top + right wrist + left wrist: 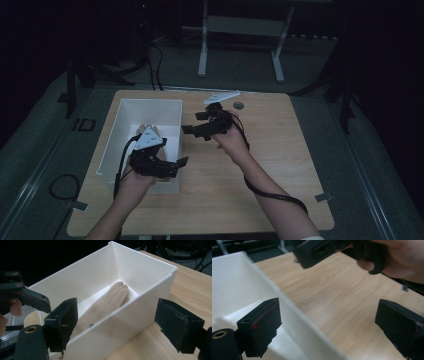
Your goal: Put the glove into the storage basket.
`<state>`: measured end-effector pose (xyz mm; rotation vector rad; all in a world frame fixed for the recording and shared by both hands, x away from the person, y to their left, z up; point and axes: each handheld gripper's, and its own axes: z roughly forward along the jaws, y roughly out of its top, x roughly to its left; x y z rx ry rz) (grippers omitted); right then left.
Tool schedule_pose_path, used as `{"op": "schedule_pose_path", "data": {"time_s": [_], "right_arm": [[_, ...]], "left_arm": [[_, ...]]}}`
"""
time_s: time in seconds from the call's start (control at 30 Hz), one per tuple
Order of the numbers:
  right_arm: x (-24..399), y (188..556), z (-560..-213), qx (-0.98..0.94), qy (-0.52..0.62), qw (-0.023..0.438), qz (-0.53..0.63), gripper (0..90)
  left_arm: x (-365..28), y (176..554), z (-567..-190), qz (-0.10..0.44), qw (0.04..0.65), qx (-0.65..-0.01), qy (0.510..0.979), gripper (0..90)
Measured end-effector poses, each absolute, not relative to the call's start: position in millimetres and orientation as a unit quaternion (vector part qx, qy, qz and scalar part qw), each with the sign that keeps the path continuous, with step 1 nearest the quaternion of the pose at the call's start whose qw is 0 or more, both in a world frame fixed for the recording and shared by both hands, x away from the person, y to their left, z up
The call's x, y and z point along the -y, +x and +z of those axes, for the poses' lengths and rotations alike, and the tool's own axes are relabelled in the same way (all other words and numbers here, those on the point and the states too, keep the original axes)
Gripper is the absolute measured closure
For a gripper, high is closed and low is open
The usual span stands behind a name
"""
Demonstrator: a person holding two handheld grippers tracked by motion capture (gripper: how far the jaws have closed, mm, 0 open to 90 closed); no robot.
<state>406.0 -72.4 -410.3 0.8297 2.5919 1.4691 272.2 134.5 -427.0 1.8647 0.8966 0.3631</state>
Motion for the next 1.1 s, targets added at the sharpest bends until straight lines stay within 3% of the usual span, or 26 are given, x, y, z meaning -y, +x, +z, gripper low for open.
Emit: {"op": "schedule_pose_path", "data": {"time_s": [0.57,1.1], "right_arm": [[148,395,-437,-0.832,0.297,0.048,0.467,16.4],[181,384,-481,-0.834,0.309,0.055,0.454,15.7]], "left_arm": [[-67,263,-427,0.101,0.507,-0.299,0.802,7.1],[-31,262,-469,0.07,0.492,-0.272,0.824,7.4]]}}
